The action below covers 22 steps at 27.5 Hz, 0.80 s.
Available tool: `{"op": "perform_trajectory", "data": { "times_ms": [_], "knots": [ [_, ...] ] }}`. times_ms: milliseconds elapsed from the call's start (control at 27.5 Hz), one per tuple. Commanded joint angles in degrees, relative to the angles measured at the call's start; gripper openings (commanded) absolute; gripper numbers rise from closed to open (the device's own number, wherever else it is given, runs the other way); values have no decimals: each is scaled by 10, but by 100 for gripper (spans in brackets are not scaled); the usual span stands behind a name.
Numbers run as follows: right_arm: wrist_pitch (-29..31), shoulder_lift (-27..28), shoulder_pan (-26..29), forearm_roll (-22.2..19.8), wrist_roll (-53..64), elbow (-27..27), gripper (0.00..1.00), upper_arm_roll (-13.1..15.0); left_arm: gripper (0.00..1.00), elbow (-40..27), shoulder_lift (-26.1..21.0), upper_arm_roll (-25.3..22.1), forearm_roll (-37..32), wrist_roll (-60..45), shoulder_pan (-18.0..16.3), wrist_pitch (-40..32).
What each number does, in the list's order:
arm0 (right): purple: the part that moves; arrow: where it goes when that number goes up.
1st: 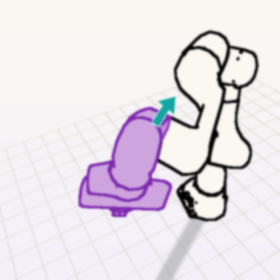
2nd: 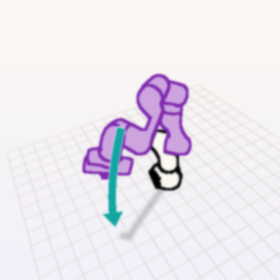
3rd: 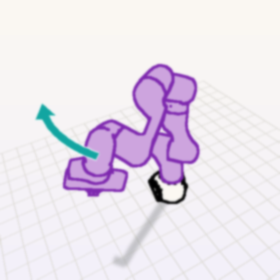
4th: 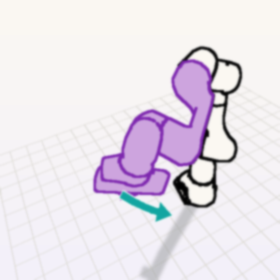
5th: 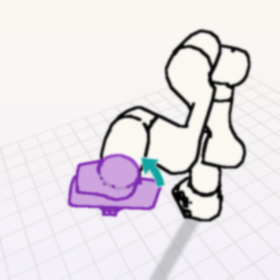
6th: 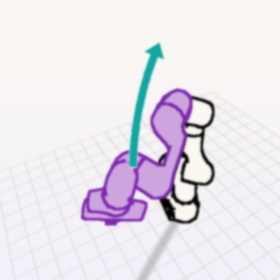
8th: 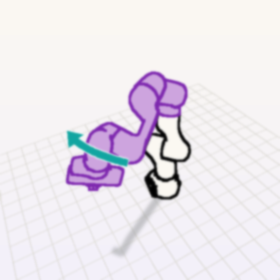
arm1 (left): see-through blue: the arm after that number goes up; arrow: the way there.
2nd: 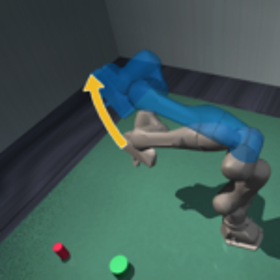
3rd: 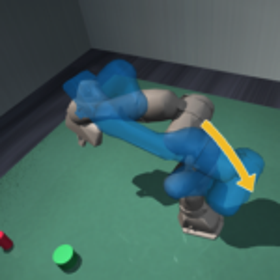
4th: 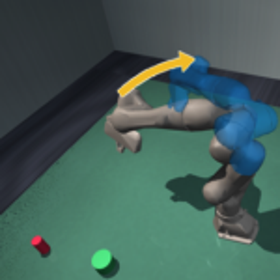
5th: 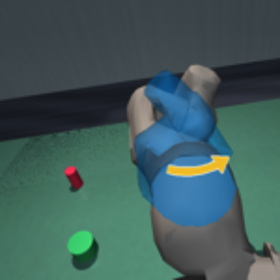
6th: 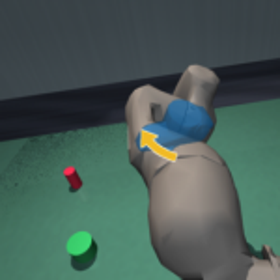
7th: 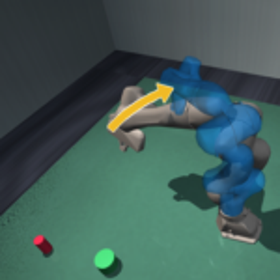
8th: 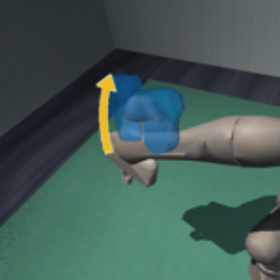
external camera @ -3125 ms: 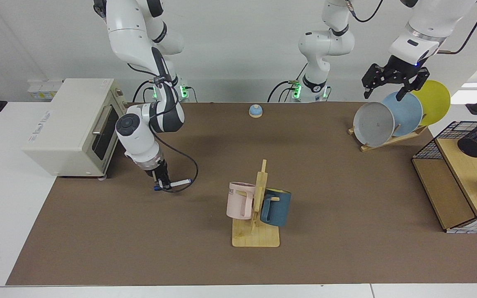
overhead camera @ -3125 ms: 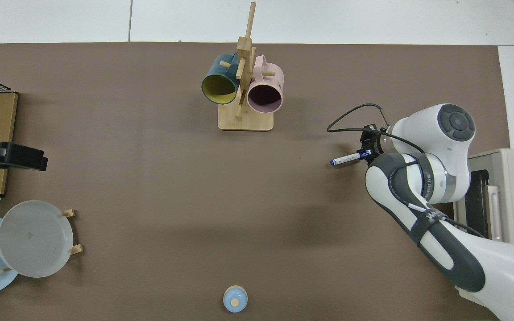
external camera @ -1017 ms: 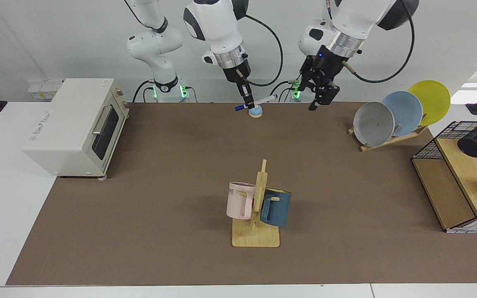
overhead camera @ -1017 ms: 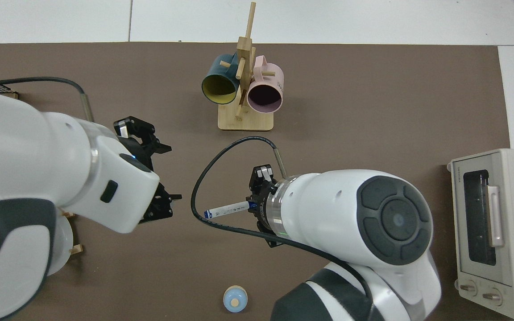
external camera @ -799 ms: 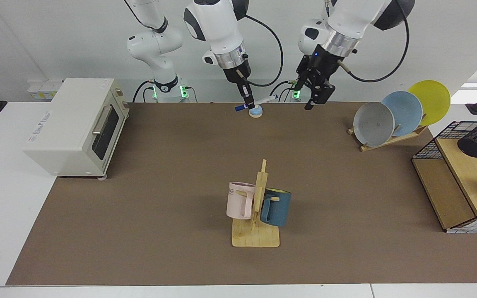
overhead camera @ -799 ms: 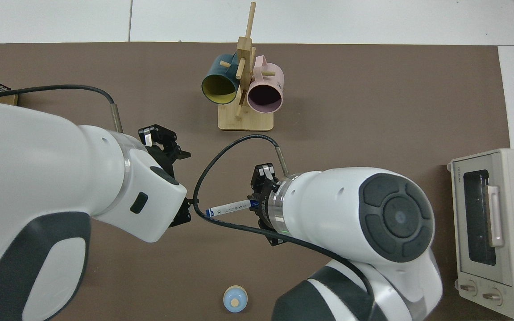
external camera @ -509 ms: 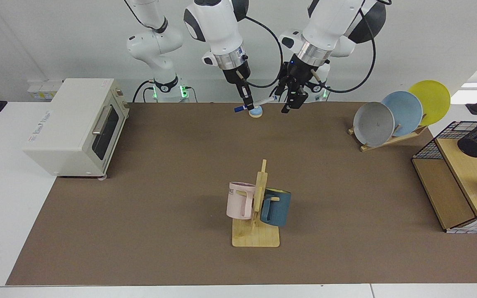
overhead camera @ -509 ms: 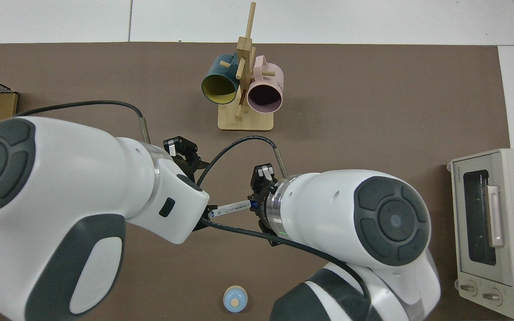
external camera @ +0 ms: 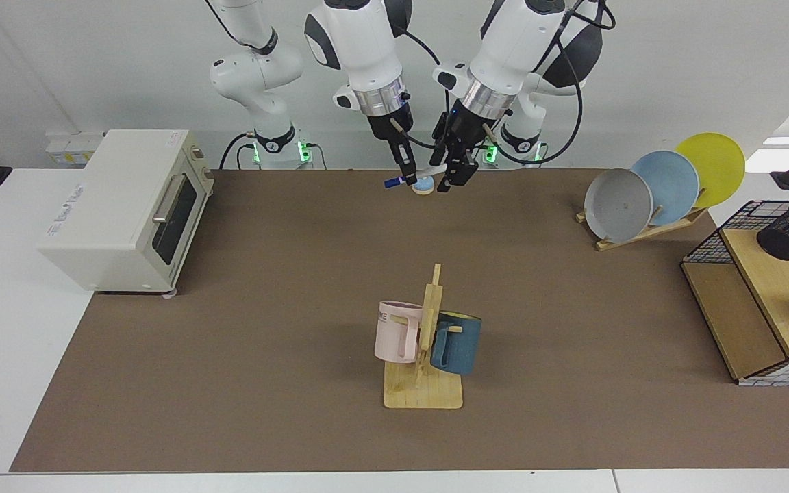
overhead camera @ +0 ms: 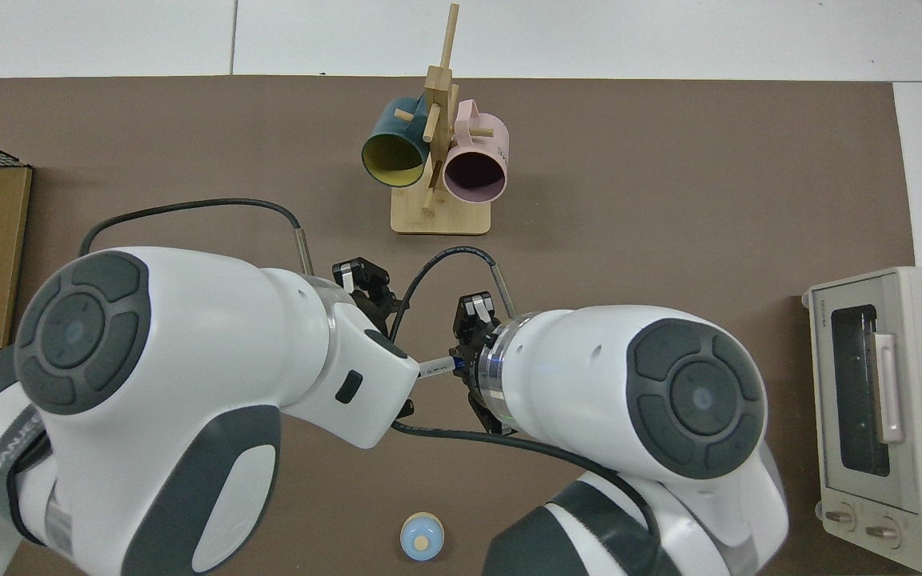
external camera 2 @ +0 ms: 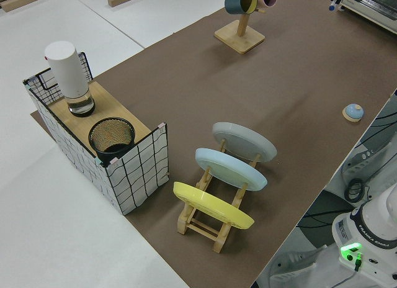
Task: Put markers into pen holder
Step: 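Grasp the marker's free end with the left gripper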
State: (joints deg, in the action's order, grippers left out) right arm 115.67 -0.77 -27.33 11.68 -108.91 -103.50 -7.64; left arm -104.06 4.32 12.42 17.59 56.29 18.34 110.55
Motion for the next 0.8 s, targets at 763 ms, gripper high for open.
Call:
{"op": "perform_trajectory", "data": {
  "times_ms": [763],
  "knots": [
    [3,5,1,-10,-7,14,0,0,27,-40,21,9,10,-6,8,9]
  ]
}}
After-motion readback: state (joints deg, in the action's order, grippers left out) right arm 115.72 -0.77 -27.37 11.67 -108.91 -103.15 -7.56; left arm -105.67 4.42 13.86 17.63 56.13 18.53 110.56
